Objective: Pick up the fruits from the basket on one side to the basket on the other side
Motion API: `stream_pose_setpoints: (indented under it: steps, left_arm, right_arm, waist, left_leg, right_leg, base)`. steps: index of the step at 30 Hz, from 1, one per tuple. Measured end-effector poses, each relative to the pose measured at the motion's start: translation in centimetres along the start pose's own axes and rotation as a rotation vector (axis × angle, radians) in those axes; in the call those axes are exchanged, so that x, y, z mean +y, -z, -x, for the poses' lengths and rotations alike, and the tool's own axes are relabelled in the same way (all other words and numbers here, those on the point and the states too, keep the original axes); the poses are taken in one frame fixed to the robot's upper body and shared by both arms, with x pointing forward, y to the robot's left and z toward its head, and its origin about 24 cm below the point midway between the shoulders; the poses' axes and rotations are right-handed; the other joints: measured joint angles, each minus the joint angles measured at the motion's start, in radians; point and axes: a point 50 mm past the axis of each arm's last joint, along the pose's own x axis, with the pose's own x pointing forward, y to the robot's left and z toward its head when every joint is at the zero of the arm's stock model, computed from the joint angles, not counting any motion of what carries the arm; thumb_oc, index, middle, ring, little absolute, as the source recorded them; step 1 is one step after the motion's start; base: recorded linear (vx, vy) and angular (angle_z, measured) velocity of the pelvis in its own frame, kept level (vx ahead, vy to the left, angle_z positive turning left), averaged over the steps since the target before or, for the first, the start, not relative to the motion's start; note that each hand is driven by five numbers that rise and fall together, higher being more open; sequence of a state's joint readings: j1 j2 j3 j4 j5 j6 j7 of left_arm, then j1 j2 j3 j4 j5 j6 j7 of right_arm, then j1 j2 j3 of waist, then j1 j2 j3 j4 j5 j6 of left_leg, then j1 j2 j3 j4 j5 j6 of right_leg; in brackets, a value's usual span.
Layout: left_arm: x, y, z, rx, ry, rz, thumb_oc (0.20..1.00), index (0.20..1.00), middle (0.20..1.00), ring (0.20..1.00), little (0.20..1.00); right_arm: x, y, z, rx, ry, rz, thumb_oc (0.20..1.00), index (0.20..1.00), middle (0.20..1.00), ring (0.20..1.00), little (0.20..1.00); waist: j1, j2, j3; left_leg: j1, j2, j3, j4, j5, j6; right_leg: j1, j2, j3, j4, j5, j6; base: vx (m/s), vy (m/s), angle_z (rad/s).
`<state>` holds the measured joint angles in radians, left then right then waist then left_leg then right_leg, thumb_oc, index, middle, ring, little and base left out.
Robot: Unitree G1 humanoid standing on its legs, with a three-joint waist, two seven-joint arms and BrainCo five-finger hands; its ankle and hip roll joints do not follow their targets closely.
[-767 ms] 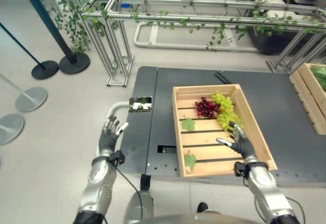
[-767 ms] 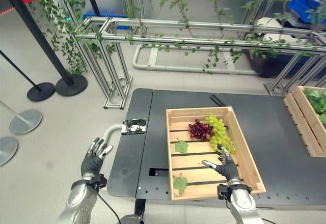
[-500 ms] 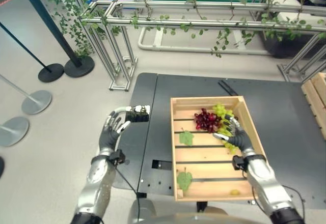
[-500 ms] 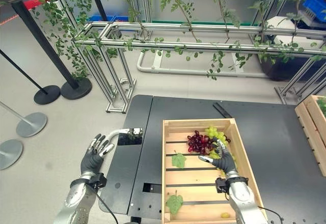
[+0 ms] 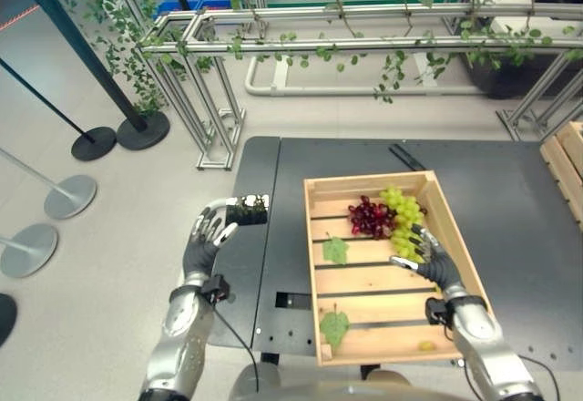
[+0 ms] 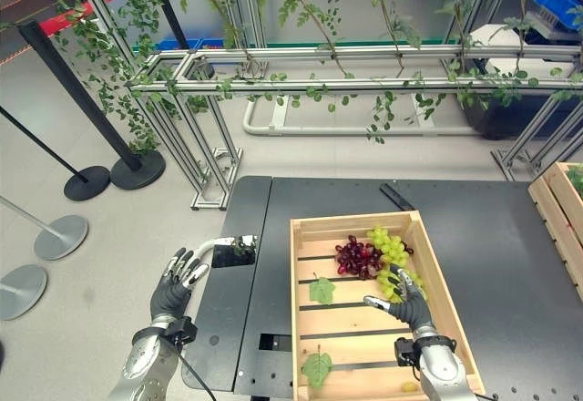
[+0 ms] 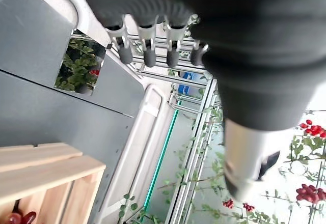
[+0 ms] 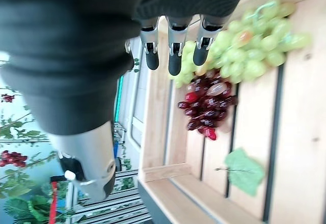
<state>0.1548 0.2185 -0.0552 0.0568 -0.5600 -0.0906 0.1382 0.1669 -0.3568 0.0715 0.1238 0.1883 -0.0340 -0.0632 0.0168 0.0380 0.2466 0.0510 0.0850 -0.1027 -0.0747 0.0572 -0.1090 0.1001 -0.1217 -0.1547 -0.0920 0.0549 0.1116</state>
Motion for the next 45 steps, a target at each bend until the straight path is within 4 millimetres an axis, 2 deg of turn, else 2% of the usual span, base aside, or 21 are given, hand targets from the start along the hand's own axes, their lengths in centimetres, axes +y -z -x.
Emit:
stream_pose_setpoints:
  steps: [9,13,17,22,24,28,30,32,38,45]
  left_arm:
    - [0.6,0.4,0.4,0.035,-0.009,-0.029,1.000,1.000,1.000,1.000,1.000]
    - [1.1,0.2,0.4,0.033,-0.008,-0.074,1.000,1.000,1.000,1.000,1.000]
    - [1.2,0.0,0.3,0.031,0.001,-0.090,1.000,1.000,1.000,1.000,1.000]
    - [1.4,-0.4,0.2,0.029,0.022,-0.122,1.000,1.000,1.000,1.000,1.000]
    - [0.9,-0.7,-0.2,0.030,0.067,-0.147,1.000,1.000,1.000,1.000,1.000]
    - [0.4,-1.2,-0.6,0.013,0.090,-0.138,1.000,1.000,1.000,1.000,1.000]
    - [-0.5,-2.1,-0.8,-0.017,0.139,-0.149,1.000,1.000,1.000,1.000,1.000]
    - [-1.1,-2.7,-1.1,-0.042,0.158,-0.142,1.000,1.000,1.000,1.000,1.000]
    - [-2.3,-4.0,-1.9,-0.096,0.204,-0.151,1.000,1.000,1.000,1.000,1.000]
    - [-3.2,-3.8,-2.0,-0.091,0.232,-0.153,1.000,1.000,1.000,1.000,1.000]
  right_arm:
    - [-0.1,0.6,-0.1,0.035,0.005,0.006,1.000,1.000,1.000,1.000,1.000]
    - [-0.7,1.9,-0.2,0.100,0.028,0.040,1.000,1.000,1.000,1.000,1.000]
    - [-2.0,2.2,-2.0,0.158,0.051,0.100,1.000,1.000,1.000,1.000,1.000]
    - [-3.8,-0.2,-5.1,0.129,0.102,0.178,1.000,1.000,1.000,1.000,1.000]
    - [-4.6,-1.8,-6.8,0.114,0.119,0.236,1.000,1.000,1.000,1.000,1.000]
    - [-5.3,-3.1,-8.4,0.116,0.144,0.262,1.000,1.000,1.000,1.000,1.000]
    - [-6.0,-4.7,-9.8,0.121,0.173,0.298,1.000,1.000,1.000,1.000,1.000]
    - [-6.4,-5.6,-10.2,0.102,0.196,0.304,1.000,1.000,1.000,1.000,1.000]
    - [-6.9,-8.0,-11.6,0.084,0.237,0.301,1.000,1.000,1.000,1.000,1.000]
    - [-8.4,-9.9,-12.0,0.061,0.297,0.304,1.000,1.000,1.000,1.000,1.000]
  waist:
    - [0.000,-0.035,-0.022]
    - [0.020,-0.042,-0.026]
    - [0.032,-0.060,-0.016]
    - [0.060,-0.067,0.043]
    - [0.083,-0.066,0.082]
    - [0.111,-0.063,0.125]
    - [0.123,-0.059,0.163]
    - [0.139,-0.055,0.188]
    - [0.146,-0.052,0.224]
    - [0.145,-0.045,0.252]
  left_leg:
    - [0.011,0.001,0.000,-0.009,0.000,0.000]
    - [-0.001,0.005,0.002,-0.009,0.000,0.000]
    - [-0.065,0.016,-0.009,-0.002,0.017,-0.010]
    - [-0.107,0.022,-0.017,0.007,0.027,-0.018]
    - [-0.155,0.024,-0.024,0.018,0.033,-0.022]
    - [-0.190,0.026,-0.036,0.019,0.042,-0.024]
    - [-0.206,0.023,-0.039,0.022,0.042,-0.024]
    - [-0.207,0.022,-0.039,0.022,0.042,-0.024]
    - [-0.241,0.021,-0.043,0.028,0.042,-0.024]
    - [-0.291,0.019,-0.055,0.042,0.043,-0.026]
  right_leg:
    - [0.008,0.000,-0.002,-0.001,-0.005,0.002]
    - [-0.007,0.005,-0.001,-0.005,-0.006,0.001]
    - [-0.063,0.017,-0.005,-0.004,0.006,-0.008]
    - [-0.098,0.025,-0.012,-0.005,0.016,-0.011]
    - [-0.139,0.029,-0.016,-0.004,0.027,-0.015]
    - [-0.169,0.032,-0.021,0.000,0.040,-0.024]
    - [-0.181,0.030,-0.024,0.000,0.041,-0.024]
    - [-0.183,0.029,-0.023,0.001,0.041,-0.023]
    - [-0.210,0.028,-0.031,0.001,0.041,-0.023]
    - [-0.246,0.029,-0.044,0.001,0.046,-0.025]
  base:
    - [0.00,0.021,0.00]
    - [-0.08,-0.021,-0.02]
    - [-0.10,-0.030,0.03]
    - [-0.08,-0.006,0.02]
    - [-0.07,0.012,0.04]
    - [-0.02,0.022,0.07]
    - [-0.03,0.029,0.04]
    - [-0.02,0.010,0.01]
    - [-0.03,0.007,0.02]
    - [-0.01,0.016,0.04]
